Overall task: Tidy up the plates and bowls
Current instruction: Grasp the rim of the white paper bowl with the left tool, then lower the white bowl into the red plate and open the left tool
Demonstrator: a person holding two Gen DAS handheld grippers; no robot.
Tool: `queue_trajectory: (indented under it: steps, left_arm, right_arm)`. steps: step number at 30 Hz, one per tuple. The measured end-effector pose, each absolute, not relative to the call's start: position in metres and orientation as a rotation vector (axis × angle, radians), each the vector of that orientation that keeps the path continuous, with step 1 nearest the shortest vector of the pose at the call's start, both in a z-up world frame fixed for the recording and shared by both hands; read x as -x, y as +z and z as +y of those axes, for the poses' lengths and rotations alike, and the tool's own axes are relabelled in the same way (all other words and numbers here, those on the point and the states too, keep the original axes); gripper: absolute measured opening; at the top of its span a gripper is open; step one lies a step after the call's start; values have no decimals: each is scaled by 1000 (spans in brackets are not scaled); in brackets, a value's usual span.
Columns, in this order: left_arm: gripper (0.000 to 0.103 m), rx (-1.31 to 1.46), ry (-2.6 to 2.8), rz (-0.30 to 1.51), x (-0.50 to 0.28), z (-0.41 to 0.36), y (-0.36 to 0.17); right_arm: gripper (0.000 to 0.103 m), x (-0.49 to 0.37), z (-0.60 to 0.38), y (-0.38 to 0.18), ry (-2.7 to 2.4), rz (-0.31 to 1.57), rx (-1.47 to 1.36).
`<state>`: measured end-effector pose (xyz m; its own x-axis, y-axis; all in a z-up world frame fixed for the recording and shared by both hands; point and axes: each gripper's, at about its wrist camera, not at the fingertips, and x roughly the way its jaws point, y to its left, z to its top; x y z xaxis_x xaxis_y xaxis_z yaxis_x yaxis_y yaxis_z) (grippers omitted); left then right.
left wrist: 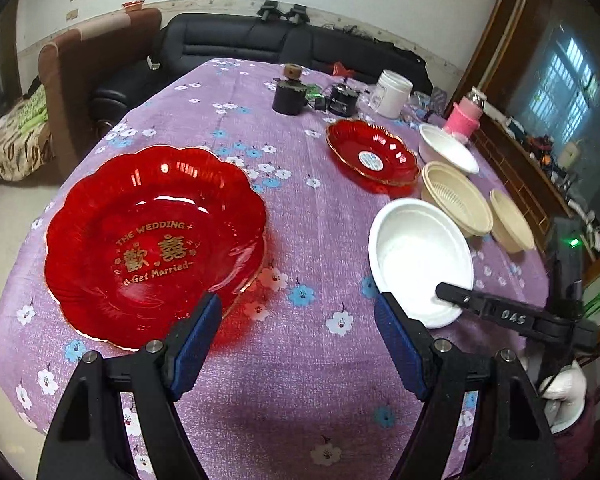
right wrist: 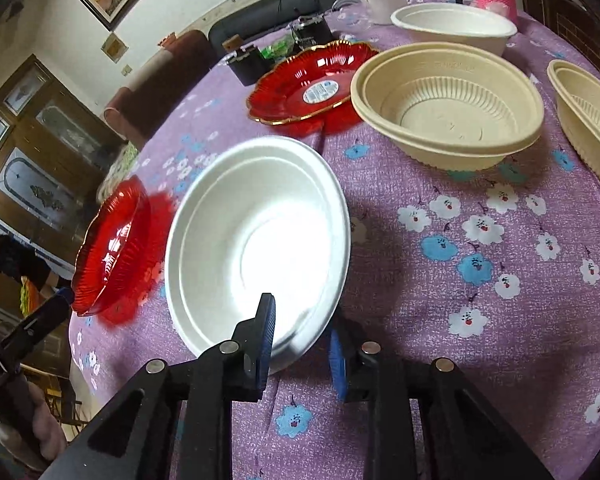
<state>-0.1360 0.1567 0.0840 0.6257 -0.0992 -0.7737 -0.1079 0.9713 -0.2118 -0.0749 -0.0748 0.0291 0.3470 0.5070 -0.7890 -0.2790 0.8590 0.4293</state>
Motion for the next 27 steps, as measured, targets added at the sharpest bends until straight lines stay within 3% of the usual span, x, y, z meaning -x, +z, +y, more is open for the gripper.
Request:
queue_trajectory:
  steps: [15, 17, 18, 19, 27]
  left_arm:
    - [77, 126, -90, 1021, 42, 78, 49]
    - [59, 140, -110, 1036, 36, 72, 44]
    - [33, 147, -124, 1048, 35, 70, 41]
    - [23, 157, -143, 1064, 34, 68, 38]
    - [21, 238, -141, 982, 65, 90, 64]
  right_arm:
    - [26, 68, -85, 20, 456, 1080, -276]
    - [26, 67, -86, 17, 453, 1084, -280]
    - [26, 67, -86, 16, 457, 1085, -282]
    - [25, 68, -87, 17, 466, 1079, -286]
    - [21, 79, -83, 50, 528, 977, -265]
